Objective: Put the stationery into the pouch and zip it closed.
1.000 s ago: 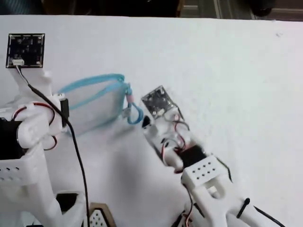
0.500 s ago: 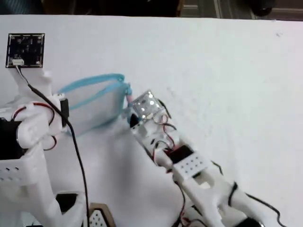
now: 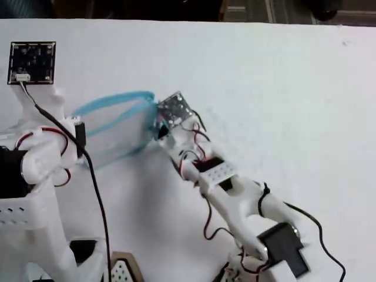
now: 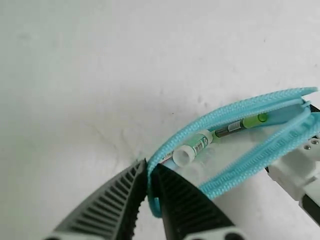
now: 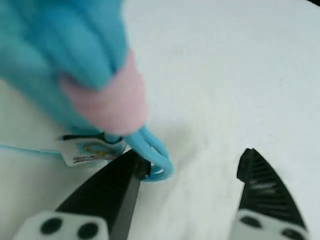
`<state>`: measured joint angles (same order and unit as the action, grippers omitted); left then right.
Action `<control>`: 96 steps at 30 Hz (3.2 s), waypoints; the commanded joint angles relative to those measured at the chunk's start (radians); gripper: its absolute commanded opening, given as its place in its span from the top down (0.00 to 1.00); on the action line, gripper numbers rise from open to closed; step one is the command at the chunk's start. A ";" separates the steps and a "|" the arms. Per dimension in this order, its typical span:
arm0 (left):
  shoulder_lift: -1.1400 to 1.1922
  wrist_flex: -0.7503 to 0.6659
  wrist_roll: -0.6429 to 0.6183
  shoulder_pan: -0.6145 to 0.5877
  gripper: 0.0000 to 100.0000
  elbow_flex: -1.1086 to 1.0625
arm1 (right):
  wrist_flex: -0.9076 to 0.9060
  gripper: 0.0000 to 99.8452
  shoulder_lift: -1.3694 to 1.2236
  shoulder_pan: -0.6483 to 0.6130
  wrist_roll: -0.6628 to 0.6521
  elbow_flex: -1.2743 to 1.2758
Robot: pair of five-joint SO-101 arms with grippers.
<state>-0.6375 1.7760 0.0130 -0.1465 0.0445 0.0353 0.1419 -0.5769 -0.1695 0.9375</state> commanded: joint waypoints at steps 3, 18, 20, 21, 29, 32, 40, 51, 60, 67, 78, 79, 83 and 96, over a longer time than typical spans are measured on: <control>-0.004 -0.005 0.009 -0.005 0.98 0.018 | 0.140 0.85 -0.013 0.010 0.000 -0.038; -0.002 -0.005 0.009 -0.005 0.98 0.018 | 0.165 0.62 -0.016 0.031 -0.153 -0.009; -0.002 -0.005 0.009 -0.005 0.98 0.018 | 0.133 0.62 -0.016 0.038 -0.206 -0.005; -0.002 -0.005 0.009 -0.005 0.98 0.018 | 0.107 0.62 -0.015 0.038 -0.235 0.002; -0.002 -0.003 0.009 -0.005 0.98 0.018 | 0.082 0.62 0.010 0.036 -0.249 0.121; -0.002 -0.005 0.009 -0.005 0.98 0.018 | 0.199 0.62 0.021 0.036 -0.141 0.123; -0.002 -0.005 0.009 -0.005 0.98 0.018 | 0.483 0.62 -0.087 0.002 -0.015 0.026; -0.002 -0.005 0.009 -0.005 0.98 0.018 | 0.690 0.93 -0.168 0.028 -0.153 -0.008; -0.002 -0.005 0.009 -0.005 0.98 0.018 | 0.837 0.98 -0.018 0.093 -0.160 0.184; -0.002 -0.005 0.009 -0.005 0.98 0.018 | 0.828 0.98 0.266 0.174 -0.110 0.334; -0.002 -0.005 0.009 -0.005 0.98 0.018 | 0.282 0.98 0.679 0.381 0.308 0.204; -0.002 -0.005 0.009 -0.005 0.98 0.018 | 0.222 0.98 0.704 0.397 0.336 0.161; -0.002 -0.005 0.009 -0.005 0.98 0.018 | 0.044 0.98 0.762 0.429 0.388 -0.017; -0.002 -0.143 0.006 0.001 0.98 0.028 | -0.305 0.98 0.774 0.308 0.381 -0.525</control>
<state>-0.6360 1.6901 0.0100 -0.1389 0.0522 -0.1903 0.8784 -0.2348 0.2079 0.5646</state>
